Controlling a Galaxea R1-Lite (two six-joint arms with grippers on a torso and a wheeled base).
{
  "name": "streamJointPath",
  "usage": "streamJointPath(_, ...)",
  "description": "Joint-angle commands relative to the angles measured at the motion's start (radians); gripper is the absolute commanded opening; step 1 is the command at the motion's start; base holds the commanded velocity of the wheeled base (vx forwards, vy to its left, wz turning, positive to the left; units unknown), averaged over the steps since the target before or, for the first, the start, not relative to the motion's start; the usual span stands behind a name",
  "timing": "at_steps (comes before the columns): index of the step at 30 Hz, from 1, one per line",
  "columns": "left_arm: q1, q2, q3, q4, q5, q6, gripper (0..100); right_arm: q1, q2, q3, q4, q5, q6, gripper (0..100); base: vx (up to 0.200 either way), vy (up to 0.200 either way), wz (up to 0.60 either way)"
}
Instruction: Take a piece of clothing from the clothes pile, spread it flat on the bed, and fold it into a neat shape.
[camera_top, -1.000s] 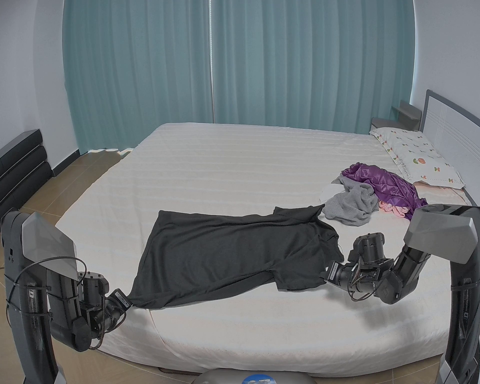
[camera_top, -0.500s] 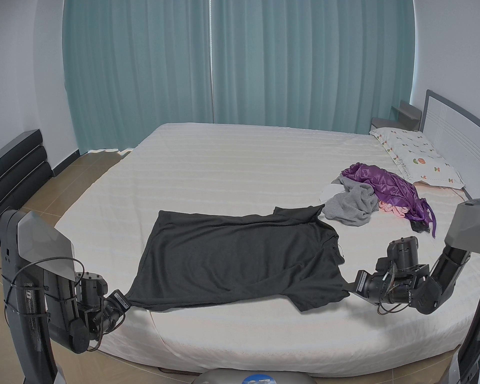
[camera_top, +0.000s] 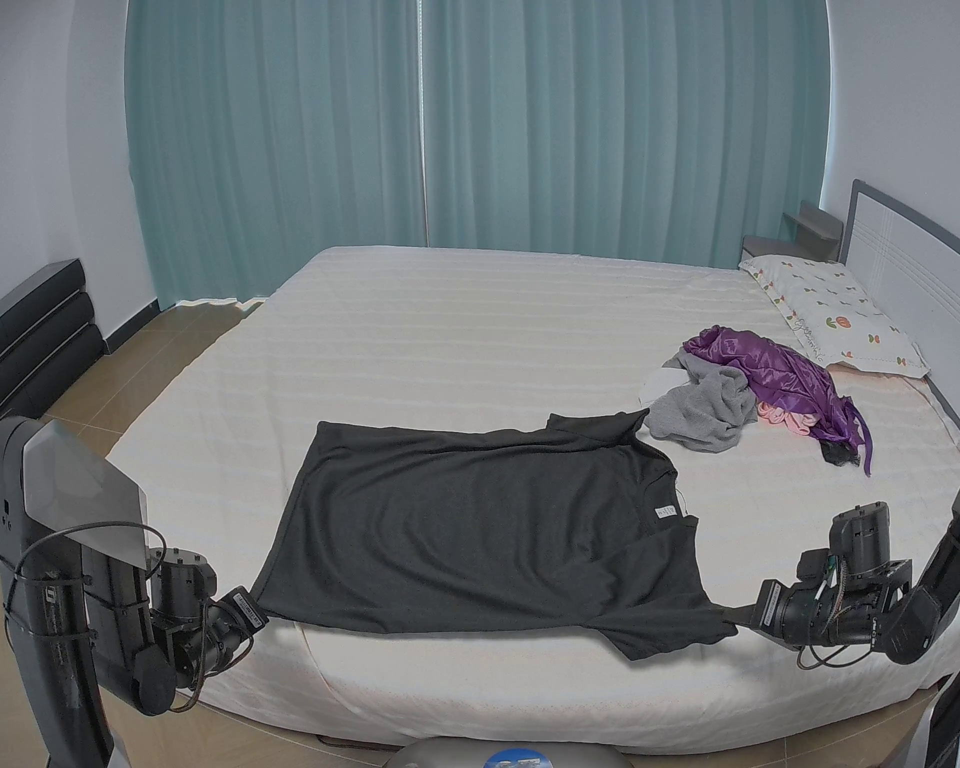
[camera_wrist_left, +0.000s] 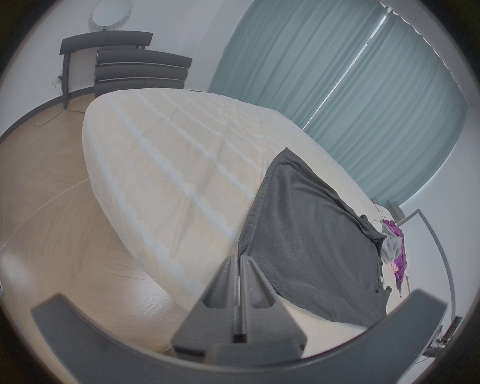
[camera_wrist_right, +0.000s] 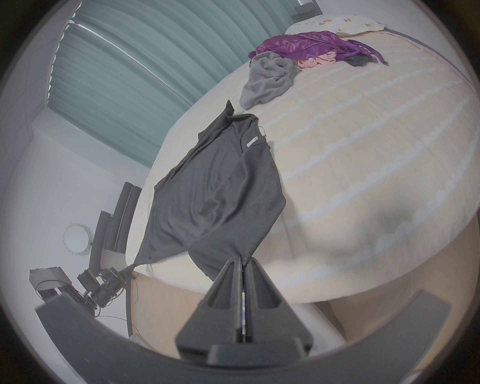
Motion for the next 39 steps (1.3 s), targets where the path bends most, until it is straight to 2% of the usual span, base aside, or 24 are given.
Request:
streamJointPath(1, 0.001, -0.042, 0.024, 0.000, 0.001, 0.022, 0, 0.005, -0.018, 0.045, -0.001, 0.000, -0.003, 0, 0.000, 0.000, 0.00)
streamJointPath(9, 0.019, -0.057, 0.050, 0.000, 0.002, 0.085, 0, 0.007, 0.017, 0.065, 0.001, -0.001, -0.050, 0, 0.000, 0.000, 0.00)
streamJointPath(14, 0.036, -0.062, 0.074, 0.000, 0.002, 0.143, 0, 0.007, 0.112, 0.052, -0.013, -0.004, -0.062, 0, 0.000, 0.000, 0.00)
streamJointPath(21, 0.036, -0.060, 0.088, 0.000, 0.002, 0.166, 0, 0.007, 0.207, 0.011, -0.016, -0.008, -0.092, 0, 0.000, 0.000, 0.00)
streamJointPath(22, 0.036, -0.060, 0.088, 0.000, 0.002, 0.166, 0, 0.007, 0.207, 0.011, -0.016, -0.008, -0.092, 100, 0.000, 0.000, 0.00)
streamJointPath(31, 0.036, -0.050, 0.087, 0.000, 0.002, 0.167, 0, -0.002, 0.247, -0.041, -0.016, -0.004, -0.088, 100, 0.000, 0.000, 0.00)
streamJointPath(39, 0.047, -0.043, 0.096, 0.004, 0.002, 0.192, 0, -0.016, 0.371, -0.190, -0.030, -0.021, -0.078, 100, 0.000, 0.000, 0.00)
